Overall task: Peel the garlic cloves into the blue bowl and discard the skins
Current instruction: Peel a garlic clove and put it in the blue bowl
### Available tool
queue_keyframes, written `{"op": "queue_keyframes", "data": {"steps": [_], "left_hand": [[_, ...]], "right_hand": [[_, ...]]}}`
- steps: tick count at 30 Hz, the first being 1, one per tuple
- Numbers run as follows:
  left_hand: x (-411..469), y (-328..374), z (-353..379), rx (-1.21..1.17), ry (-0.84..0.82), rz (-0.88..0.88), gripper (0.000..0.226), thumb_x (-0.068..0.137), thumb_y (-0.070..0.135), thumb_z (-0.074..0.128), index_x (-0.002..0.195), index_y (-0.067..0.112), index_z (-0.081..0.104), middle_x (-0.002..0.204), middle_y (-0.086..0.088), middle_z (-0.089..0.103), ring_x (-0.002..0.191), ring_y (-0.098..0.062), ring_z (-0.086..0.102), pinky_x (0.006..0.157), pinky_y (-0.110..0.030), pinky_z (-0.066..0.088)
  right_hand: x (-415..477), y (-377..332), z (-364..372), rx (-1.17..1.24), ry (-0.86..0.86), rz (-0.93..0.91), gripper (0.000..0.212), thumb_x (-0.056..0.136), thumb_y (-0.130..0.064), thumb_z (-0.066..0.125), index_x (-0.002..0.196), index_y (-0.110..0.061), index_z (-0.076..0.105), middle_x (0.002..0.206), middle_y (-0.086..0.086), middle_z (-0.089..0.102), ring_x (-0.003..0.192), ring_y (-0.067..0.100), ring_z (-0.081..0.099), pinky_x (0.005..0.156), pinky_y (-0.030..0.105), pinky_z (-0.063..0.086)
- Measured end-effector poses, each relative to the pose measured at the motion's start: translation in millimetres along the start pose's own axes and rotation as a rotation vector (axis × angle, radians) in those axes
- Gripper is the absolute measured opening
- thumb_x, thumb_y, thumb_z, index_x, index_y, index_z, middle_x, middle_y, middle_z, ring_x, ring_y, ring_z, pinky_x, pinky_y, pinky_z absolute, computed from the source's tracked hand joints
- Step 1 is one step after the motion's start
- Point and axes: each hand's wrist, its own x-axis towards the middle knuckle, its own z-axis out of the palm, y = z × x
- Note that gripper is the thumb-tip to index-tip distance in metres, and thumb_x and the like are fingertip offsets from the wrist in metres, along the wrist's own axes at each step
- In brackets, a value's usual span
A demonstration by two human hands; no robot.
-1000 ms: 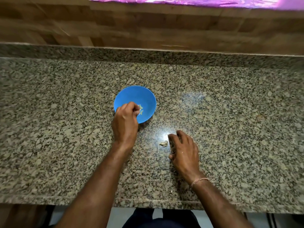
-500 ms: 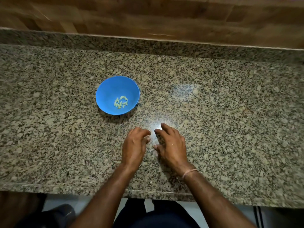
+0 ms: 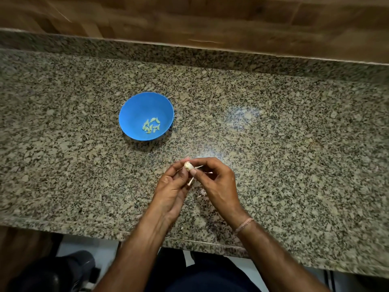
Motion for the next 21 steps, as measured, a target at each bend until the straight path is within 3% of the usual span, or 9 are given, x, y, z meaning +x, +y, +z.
{"op": "queue_keyframes", "data": {"steps": [3,9,16,21], "left_hand": [[-2.1,3.0,4.0,-0.016,-0.018,0.028,0.038,0.089,0.016,0.066,0.125,0.005,0.068,0.121,-0.013,0.073,0.105,-0.016,0.072,0.086,-0.027,0.061],[-6.5,7.1,10.4,0.051,-0.039,0.048,0.037,0.086,0.016,0.07,0.121,0.004,0.07,0.114,-0.012,0.075,0.096,-0.014,0.071,0.083,-0.024,0.062],[-9.0,8.9,11.8,0.084,-0.035,0.051,0.032,0.086,0.014,0.07,0.117,0.004,0.071,0.11,-0.012,0.076,0.09,-0.014,0.074,0.077,-0.023,0.062],[-11.0,8.8,13.2,0.099,-0.043,0.053,0.03,0.086,0.017,0.069,0.115,0.01,0.072,0.103,-0.006,0.076,0.082,-0.007,0.069,0.077,-0.021,0.06]], "right_hand": [[0.7,-2.2,-2.6,-0.115,0.03,-0.067,0.014,0.09,-0.016,0.08,0.104,-0.014,0.078,0.106,-0.006,0.072,0.102,0.013,0.07,0.086,0.037,0.062],[0.3,-6.9,-9.8,-0.18,0.049,-0.141,0.011,0.09,-0.014,0.08,0.101,-0.014,0.077,0.101,-0.006,0.07,0.097,0.012,0.069,0.083,0.029,0.061],[-2.2,-13.1,-16.5,0.093,-0.004,0.09,0.011,0.092,-0.016,0.078,0.103,-0.013,0.077,0.101,0.004,0.077,0.098,0.025,0.073,0.09,0.044,0.063],[-4.9,-17.3,-14.9,0.199,-0.081,0.206,0.012,0.094,-0.015,0.076,0.105,-0.009,0.076,0.101,0.01,0.078,0.094,0.021,0.073,0.088,0.039,0.061]]}}
